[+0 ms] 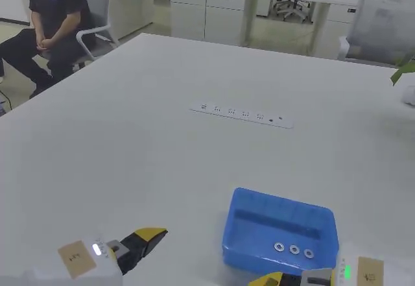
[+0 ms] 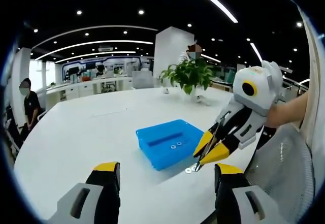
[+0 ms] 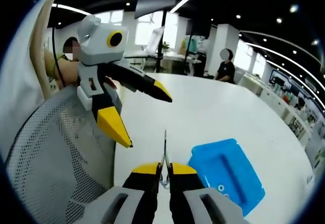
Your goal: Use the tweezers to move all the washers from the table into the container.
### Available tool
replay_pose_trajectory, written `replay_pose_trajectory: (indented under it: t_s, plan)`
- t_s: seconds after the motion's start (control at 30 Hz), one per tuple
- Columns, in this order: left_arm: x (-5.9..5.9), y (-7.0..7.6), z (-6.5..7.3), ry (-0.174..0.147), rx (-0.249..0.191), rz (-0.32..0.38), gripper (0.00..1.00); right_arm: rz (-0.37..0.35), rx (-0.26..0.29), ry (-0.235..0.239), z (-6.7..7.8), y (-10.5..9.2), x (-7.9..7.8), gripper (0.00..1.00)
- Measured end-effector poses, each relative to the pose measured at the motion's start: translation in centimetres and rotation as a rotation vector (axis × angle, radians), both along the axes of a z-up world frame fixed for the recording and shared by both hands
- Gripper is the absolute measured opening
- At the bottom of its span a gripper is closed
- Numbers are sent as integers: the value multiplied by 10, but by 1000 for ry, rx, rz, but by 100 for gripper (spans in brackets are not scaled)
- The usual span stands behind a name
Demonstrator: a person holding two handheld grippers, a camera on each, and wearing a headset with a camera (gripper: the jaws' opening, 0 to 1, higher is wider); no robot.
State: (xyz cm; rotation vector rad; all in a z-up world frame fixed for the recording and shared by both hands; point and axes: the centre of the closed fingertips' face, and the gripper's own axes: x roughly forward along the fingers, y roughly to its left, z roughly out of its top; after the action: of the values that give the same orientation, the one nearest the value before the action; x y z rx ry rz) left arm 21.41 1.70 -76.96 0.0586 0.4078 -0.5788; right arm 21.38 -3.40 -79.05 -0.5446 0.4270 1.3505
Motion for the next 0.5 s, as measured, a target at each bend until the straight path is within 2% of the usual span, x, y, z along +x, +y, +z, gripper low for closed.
replay_pose_trajectory:
  t_s: [0.17,0.4,0.5]
  plan:
    - [0,0,0,-1,-1,2,77,-24,24,-5,11,-1,9,3]
    - [1,1,0,0,-1,2,77,-80,79,24,27,-2,28,3]
    - [1,1,0,0,-3,3,77,-134,136,78,35,-2,39,3]
